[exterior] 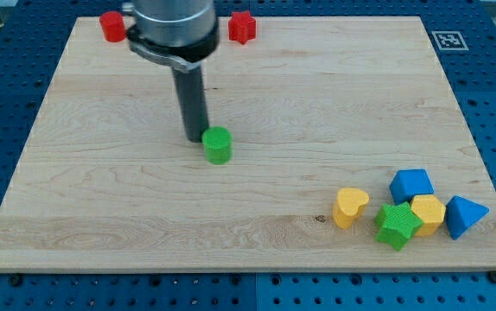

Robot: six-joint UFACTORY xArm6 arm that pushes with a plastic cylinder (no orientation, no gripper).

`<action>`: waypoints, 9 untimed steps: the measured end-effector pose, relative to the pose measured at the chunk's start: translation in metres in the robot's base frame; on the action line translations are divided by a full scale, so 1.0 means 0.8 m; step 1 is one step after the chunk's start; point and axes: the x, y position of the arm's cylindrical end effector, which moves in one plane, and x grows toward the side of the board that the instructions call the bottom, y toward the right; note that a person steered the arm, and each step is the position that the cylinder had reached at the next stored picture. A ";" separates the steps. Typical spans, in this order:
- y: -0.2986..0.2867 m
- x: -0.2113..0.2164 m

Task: Move the green circle above the yellow heart

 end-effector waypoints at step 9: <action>0.055 0.135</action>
